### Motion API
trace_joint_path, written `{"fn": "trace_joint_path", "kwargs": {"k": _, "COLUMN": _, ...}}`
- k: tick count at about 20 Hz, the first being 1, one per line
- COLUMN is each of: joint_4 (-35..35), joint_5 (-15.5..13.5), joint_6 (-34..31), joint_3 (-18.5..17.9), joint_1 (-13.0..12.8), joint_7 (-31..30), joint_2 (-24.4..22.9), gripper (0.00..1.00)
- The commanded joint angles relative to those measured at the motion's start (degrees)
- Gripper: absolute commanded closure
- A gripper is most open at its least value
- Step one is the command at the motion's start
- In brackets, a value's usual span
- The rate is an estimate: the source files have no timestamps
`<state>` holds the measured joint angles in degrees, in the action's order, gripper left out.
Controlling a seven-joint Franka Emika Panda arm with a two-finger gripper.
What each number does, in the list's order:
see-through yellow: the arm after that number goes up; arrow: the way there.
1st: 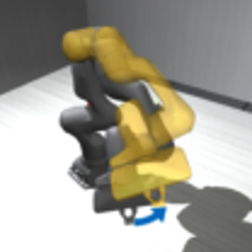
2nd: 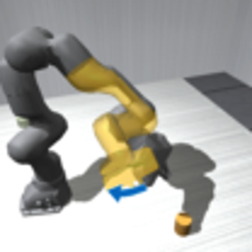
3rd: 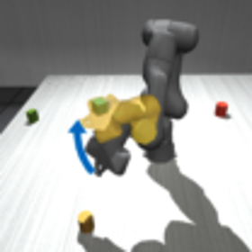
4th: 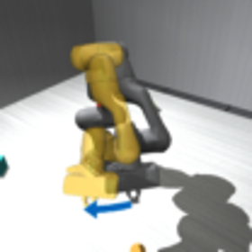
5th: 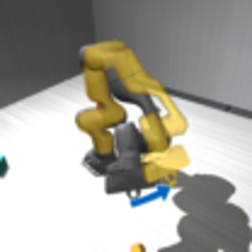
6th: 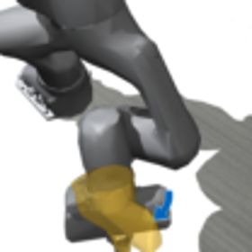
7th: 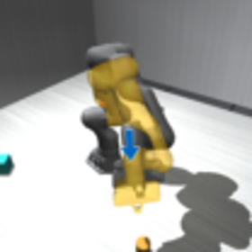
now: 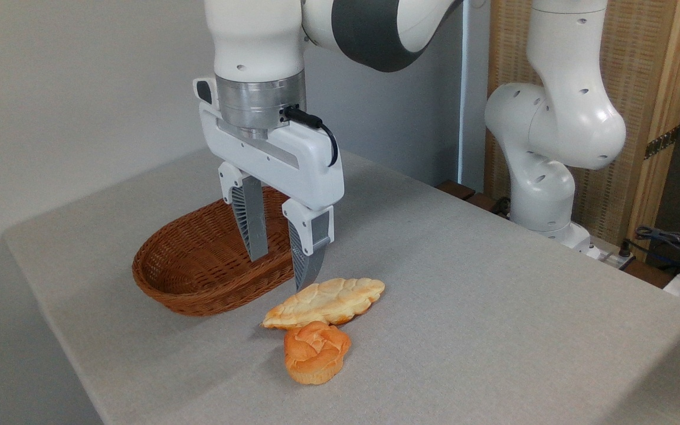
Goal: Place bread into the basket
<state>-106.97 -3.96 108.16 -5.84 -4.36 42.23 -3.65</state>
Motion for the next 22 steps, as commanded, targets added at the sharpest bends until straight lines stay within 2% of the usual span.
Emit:
{"fn": "trace_joint_path", "kwargs": {"k": 1, "joint_4": 0.3, "joint_5": 0.7, "joint_6": -1.1, "joint_3": -0.6, "joint_1": -0.5, "joint_7": -0.7, "joint_2": -0.5, "gripper": 0.0}}
{"fn": "trace_joint_path", "kwargs": {"k": 11, "joint_4": 0.2, "joint_5": 0.7, "joint_6": -1.7, "joint_3": -0.1, "joint_1": -0.6, "joint_7": -0.7, "joint_2": -0.5, "gripper": 0.0}}
{"fn": "trace_joint_path", "kwargs": {"k": 15, "joint_4": -0.2, "joint_5": -0.1, "joint_6": -2.2, "joint_3": 0.2, "joint_1": -1.4, "joint_7": -0.9, "joint_2": -0.4, "gripper": 0.0}}
{"fn": "trace_joint_path", "kwargs": {"k": 16, "joint_4": -0.3, "joint_5": 0.1, "joint_6": -2.2, "joint_3": 0.1, "joint_1": -2.5, "joint_7": -0.8, "joint_2": -0.1, "gripper": 0.0}}
{"fn": "trace_joint_path", "kwargs": {"k": 22, "joint_4": -4.3, "joint_5": 0.8, "joint_6": -1.4, "joint_3": -0.4, "joint_1": -2.7, "joint_7": 2.7, "joint_2": 0.3, "gripper": 0.0}}
